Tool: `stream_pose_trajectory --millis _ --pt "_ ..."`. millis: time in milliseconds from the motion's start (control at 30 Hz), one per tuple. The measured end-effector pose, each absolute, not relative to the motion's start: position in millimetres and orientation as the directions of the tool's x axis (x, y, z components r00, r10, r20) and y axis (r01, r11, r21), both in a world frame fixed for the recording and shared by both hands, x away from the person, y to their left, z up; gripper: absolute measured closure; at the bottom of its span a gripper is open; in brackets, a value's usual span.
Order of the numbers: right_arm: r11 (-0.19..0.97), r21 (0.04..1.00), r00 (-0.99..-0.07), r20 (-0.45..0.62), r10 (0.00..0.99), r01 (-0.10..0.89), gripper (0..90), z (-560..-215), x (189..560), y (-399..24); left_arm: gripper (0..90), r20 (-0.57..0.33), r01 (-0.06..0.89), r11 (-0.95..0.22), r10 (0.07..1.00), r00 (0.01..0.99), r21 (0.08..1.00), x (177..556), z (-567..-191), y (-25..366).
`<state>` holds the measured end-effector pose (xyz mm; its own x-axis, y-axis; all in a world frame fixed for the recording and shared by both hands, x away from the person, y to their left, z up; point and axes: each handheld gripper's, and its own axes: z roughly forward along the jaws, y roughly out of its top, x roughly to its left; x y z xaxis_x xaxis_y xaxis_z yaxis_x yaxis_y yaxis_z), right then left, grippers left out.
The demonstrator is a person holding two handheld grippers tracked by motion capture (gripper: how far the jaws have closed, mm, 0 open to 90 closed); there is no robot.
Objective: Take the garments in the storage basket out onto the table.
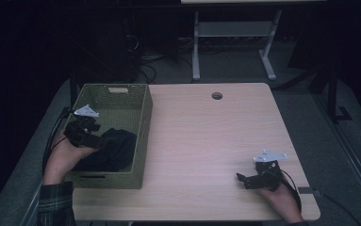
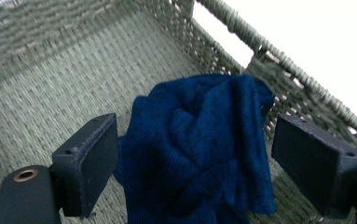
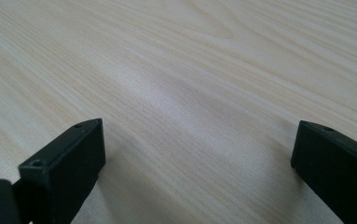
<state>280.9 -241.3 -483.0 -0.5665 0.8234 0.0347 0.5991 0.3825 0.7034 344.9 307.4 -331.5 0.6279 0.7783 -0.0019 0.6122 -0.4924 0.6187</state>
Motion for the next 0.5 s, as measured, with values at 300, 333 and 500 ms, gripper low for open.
stream_pose_trajectory --millis 300,333,500 --pt "0.385 0.706 -0.568 0.030 0.822 0.595 2.6 -483 281 -241 14.4 -0.029 0.644 -0.479 0.789 0.614 0.596 349 -343 321" --pt "0.386 0.706 -0.569 0.029 0.822 0.594 2.6 -483 281 -242 14.4 -0.032 0.647 -0.478 0.790 0.612 0.594 350 -344 321" --pt "0.386 0.706 -0.569 0.030 0.822 0.594 2.6 -483 281 -242 14.2 -0.041 0.655 -0.484 0.785 0.618 0.581 352 -350 322"
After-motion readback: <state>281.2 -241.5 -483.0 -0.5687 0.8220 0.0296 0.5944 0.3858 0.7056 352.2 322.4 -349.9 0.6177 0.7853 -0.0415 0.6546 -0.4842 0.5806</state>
